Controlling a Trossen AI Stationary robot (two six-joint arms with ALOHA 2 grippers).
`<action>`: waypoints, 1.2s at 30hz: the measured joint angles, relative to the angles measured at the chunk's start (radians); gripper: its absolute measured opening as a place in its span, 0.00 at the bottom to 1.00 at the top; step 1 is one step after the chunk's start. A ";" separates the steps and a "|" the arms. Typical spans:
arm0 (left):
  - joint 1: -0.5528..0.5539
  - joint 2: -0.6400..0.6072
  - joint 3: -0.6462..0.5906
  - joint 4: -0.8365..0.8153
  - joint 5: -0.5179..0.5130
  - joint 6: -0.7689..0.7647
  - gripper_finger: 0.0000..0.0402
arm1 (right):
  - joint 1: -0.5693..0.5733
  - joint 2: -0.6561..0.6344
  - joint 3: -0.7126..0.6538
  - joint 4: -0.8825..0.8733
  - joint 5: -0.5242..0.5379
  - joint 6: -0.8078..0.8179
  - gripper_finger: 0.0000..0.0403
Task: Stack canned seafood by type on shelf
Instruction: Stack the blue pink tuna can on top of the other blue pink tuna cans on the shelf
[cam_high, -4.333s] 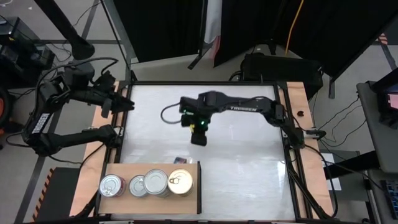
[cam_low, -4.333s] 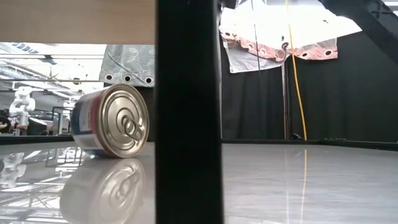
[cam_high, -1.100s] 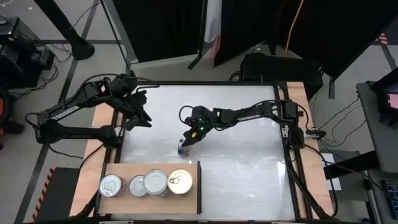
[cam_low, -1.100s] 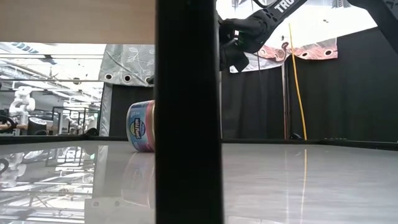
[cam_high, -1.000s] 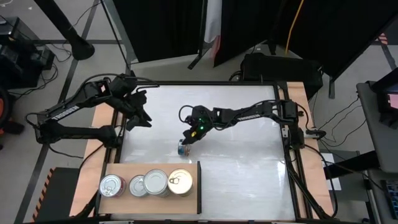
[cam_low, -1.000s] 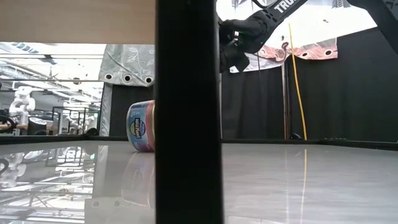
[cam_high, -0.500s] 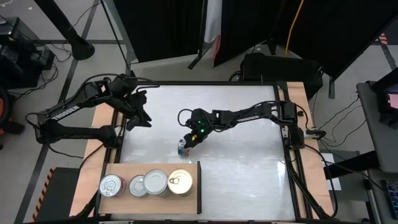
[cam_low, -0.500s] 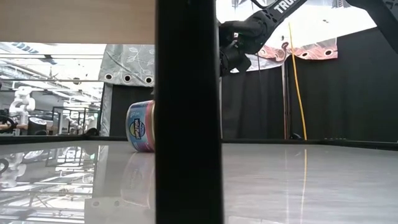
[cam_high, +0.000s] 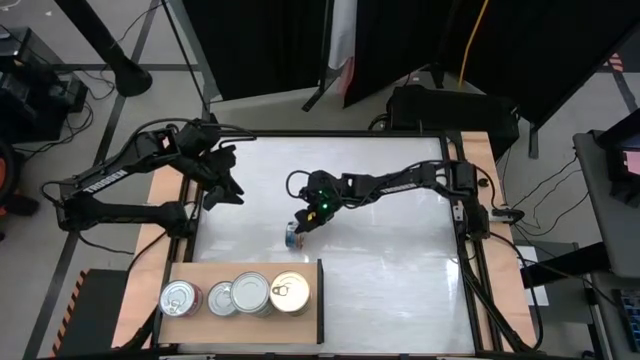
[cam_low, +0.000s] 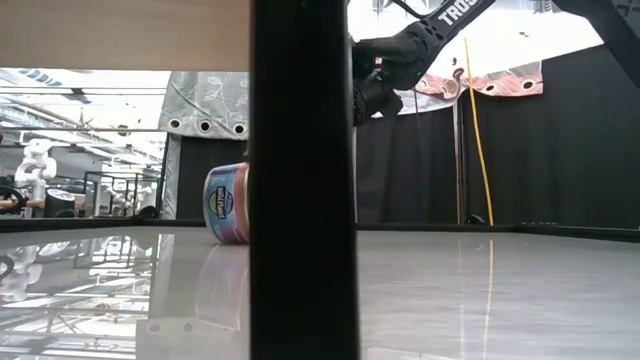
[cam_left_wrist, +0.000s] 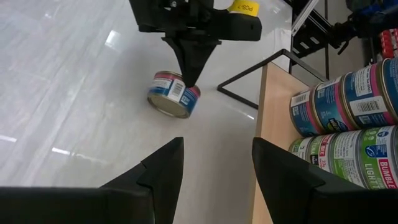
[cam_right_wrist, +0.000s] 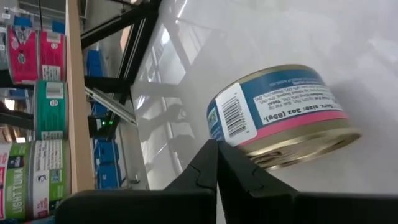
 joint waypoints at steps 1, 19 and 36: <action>0.000 0.000 0.000 0.000 0.000 0.000 0.48 | -0.004 0.000 0.000 0.000 0.000 0.000 0.00; 0.000 0.002 0.001 0.003 -0.168 -0.092 0.48 | -0.121 0.004 -0.002 0.041 0.014 0.017 0.00; -0.170 0.288 0.001 0.202 -0.388 -0.953 0.52 | -0.228 -0.042 0.157 -0.302 -0.052 -0.088 0.00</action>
